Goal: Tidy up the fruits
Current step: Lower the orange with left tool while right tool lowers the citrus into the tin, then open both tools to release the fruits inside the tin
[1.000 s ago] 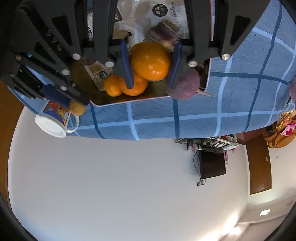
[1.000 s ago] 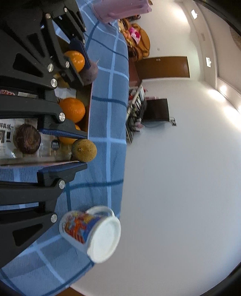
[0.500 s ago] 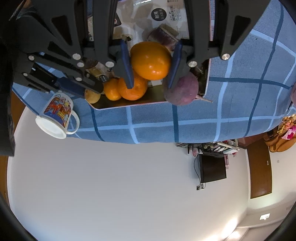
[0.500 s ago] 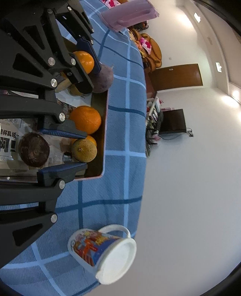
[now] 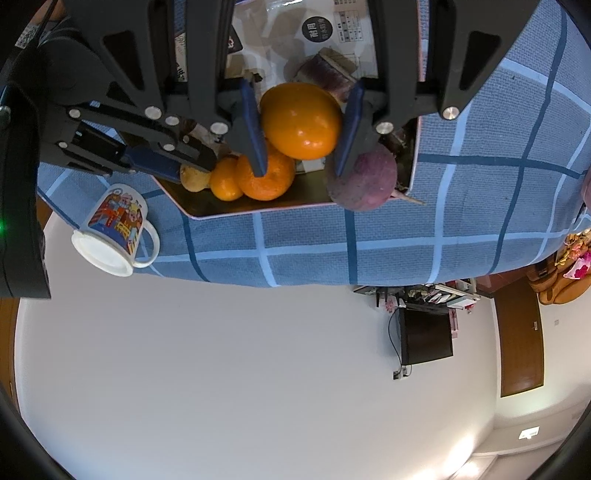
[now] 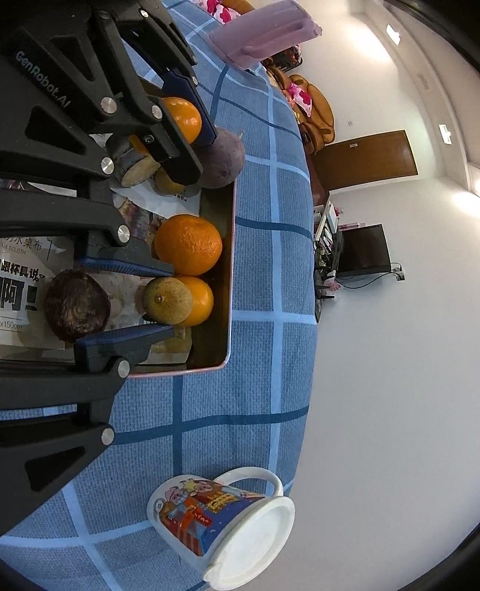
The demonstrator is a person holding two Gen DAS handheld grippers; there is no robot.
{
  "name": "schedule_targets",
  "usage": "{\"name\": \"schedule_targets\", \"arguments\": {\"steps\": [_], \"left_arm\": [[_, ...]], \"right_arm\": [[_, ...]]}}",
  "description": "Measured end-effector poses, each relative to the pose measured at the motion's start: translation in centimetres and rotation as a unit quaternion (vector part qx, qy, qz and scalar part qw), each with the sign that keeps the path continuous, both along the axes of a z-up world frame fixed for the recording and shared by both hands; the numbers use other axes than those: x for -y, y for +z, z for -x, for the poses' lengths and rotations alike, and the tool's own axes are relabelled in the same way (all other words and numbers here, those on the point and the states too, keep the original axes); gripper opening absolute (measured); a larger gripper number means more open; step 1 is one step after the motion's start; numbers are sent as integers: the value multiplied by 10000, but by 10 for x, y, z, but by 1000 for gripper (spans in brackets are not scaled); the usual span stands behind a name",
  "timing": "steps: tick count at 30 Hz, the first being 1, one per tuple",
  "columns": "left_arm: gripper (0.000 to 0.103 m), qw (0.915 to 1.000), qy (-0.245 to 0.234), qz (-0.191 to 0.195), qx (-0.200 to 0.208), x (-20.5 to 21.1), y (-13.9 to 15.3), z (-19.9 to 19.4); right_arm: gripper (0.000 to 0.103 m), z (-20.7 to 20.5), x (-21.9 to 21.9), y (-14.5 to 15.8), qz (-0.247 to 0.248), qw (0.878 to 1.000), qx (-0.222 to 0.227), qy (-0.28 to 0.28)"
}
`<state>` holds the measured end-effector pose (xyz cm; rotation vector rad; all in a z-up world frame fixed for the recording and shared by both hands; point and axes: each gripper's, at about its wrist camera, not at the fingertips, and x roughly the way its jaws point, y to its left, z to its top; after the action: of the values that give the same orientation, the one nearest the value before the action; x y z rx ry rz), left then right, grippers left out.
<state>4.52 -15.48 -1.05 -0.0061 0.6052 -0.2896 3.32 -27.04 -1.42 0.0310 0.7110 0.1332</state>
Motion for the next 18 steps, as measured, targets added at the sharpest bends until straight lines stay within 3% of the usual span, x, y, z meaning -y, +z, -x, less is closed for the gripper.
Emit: {"name": "schedule_targets", "arguments": {"steps": [18], "left_arm": [[42,10000,-35,-12,-18,-1,1,-1]], "right_arm": [[28,6,4,-2,-139,9995,-1,290]]}}
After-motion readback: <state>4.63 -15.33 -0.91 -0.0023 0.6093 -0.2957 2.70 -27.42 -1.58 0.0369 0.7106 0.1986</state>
